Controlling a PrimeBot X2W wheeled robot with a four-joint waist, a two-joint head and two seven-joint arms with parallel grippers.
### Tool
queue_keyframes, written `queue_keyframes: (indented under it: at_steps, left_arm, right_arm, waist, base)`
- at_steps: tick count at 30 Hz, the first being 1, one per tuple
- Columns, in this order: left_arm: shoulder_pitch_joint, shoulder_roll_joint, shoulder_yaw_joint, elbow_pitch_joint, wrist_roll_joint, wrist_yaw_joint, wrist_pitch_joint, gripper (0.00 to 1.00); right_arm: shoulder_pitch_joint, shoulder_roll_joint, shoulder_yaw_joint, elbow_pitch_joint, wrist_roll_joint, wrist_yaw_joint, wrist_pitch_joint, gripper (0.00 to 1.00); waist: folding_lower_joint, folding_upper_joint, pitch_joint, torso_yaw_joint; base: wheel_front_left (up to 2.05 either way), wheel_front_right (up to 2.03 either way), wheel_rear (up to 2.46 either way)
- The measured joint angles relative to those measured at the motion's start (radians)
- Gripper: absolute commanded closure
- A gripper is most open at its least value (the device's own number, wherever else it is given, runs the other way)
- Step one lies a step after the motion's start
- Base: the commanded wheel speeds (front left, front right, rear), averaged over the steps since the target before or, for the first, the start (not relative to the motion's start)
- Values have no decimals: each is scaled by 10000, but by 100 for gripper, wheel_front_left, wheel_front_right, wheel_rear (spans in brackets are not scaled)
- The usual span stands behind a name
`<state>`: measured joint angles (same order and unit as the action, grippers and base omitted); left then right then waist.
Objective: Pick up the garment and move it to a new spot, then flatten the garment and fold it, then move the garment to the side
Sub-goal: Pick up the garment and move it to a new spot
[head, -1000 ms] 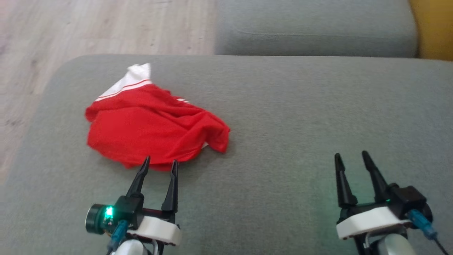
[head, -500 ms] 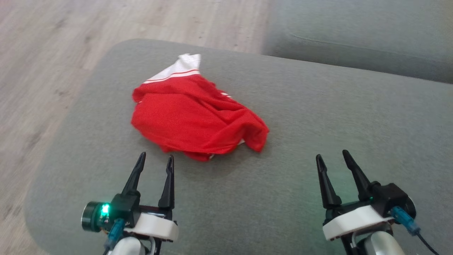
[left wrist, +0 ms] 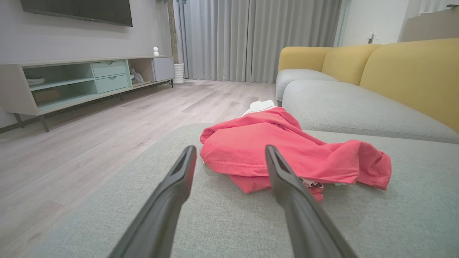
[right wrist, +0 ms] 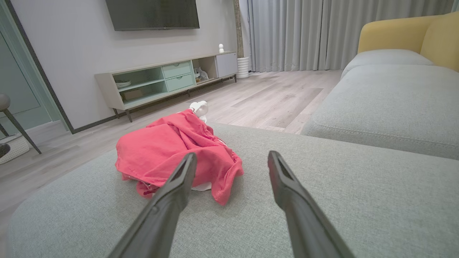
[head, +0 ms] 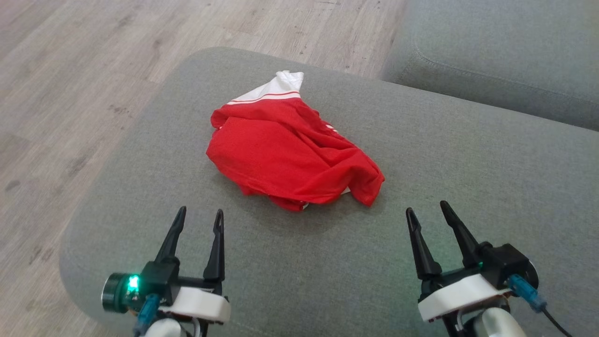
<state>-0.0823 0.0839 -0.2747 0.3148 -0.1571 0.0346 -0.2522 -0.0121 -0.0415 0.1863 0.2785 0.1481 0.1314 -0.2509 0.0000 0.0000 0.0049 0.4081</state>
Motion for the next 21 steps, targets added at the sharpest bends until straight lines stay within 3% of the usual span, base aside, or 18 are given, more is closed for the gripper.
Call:
queue_keyframes:
  at_steps: [4, 10, 16, 21]
  left_arm:
    - [55, 71, 81, 0, 136, -38, 0, 0]
    - [-657, 541, 23, 217, 351, -589, 79, 0]
    - [-3868, 1476, -236, 817, 324, -1457, 1505, 0]
    - [-6241, 2303, -1691, 1720, -242, -1645, 3202, 0]
  right_arm:
    - [-4, 2, 153, -2, 13, 0, 2, 0]
    - [-174, -2, 123, -21, -58, 0, 0, 0]
    - [-875, -27, -29, -157, -360, 0, 0, 0]
    - [-1349, -42, -38, -221, -435, 0, 0, 0]
  waist:
    - [0, 0, 93, -122]
    - [0, 0, 537, -394]
    - [2, 0, 1427, -793]
    - [3, 0, 2168, -1250]
  base:
    - [0, 0, 0]
    - [0, 0, 0]
    - [0, 0, 0]
    - [0, 0, 0]
